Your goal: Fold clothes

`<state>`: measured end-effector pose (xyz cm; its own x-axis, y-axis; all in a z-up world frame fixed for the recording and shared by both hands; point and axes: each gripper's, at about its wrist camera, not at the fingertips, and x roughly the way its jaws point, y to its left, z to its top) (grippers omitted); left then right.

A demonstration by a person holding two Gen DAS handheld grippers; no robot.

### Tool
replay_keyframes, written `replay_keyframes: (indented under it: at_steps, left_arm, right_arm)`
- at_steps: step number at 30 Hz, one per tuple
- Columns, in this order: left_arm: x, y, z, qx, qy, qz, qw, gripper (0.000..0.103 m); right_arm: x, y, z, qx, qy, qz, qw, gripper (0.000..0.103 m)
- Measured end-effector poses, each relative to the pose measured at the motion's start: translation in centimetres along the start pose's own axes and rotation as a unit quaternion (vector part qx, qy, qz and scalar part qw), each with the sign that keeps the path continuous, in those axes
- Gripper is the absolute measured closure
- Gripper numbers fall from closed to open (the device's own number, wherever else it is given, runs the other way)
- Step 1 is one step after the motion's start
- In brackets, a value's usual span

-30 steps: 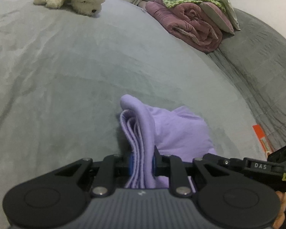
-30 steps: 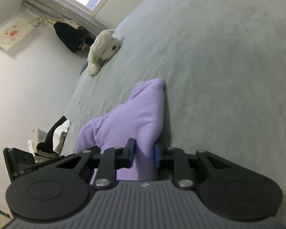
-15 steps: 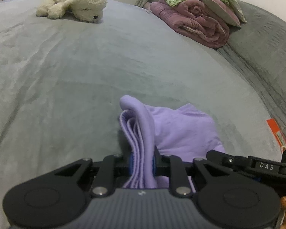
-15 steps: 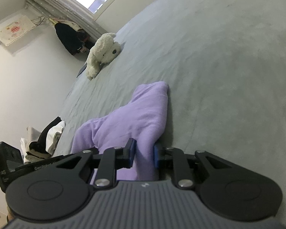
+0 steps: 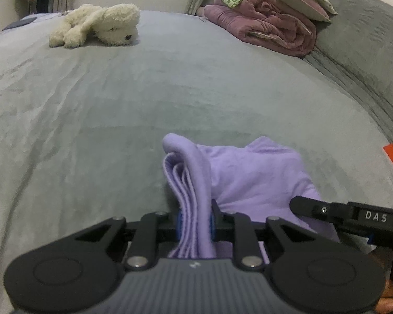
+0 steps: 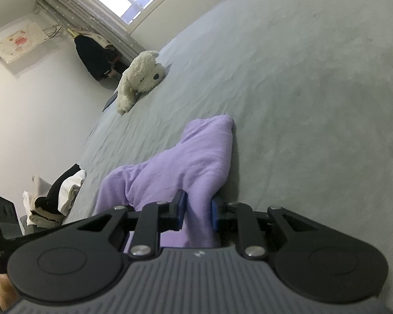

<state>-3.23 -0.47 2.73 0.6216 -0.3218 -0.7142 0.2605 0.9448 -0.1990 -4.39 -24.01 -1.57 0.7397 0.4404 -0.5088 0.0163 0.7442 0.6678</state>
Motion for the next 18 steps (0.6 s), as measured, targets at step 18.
replay_keyframes:
  at_steps: [18]
  left_arm:
    - [-0.9, -2.6, 0.4, 0.037, -0.012, 0.049, 0.9980, 0.086]
  right_arm:
    - [0.1, 3.2, -0.8, -0.127, -0.026, -0.078, 0.989, 0.091]
